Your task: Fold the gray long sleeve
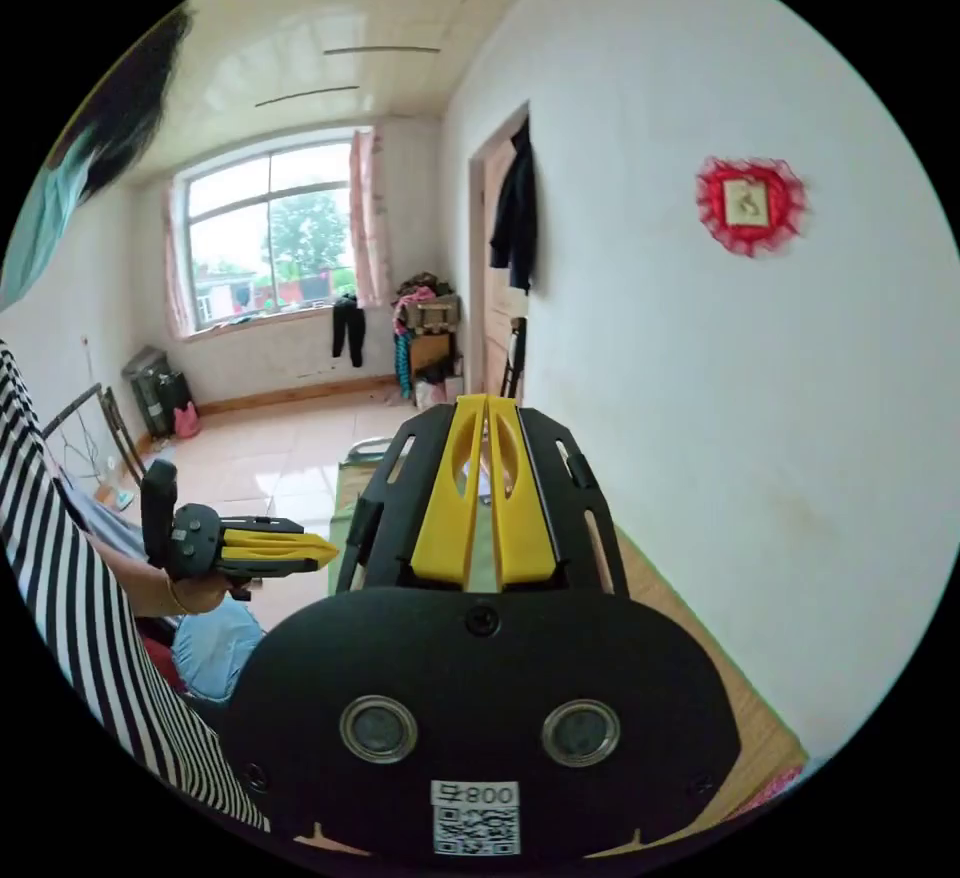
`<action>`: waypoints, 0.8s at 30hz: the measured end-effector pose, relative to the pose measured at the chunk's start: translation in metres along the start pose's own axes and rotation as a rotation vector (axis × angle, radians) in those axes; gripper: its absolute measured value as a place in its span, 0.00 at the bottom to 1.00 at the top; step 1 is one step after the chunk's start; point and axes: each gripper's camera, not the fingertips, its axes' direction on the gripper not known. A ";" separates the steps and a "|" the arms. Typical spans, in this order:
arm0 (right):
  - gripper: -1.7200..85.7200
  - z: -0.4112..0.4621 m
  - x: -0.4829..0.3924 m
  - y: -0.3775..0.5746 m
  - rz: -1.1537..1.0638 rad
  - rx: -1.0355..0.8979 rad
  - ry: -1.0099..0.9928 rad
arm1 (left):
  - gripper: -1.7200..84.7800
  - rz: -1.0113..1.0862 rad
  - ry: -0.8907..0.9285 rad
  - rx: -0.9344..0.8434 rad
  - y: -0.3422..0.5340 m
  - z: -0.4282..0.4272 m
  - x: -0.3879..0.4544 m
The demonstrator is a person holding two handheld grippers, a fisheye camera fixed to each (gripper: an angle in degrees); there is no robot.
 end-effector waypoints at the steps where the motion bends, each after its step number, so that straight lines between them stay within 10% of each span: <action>1: 0.02 0.013 -0.009 0.010 -0.020 0.013 -0.021 | 0.03 -0.035 -0.033 -0.018 0.026 -0.020 -0.012; 24: 0.09 0.626 -0.326 0.431 -0.360 0.017 -1.276 | 0.08 -0.997 -0.567 0.016 0.555 -0.369 -0.294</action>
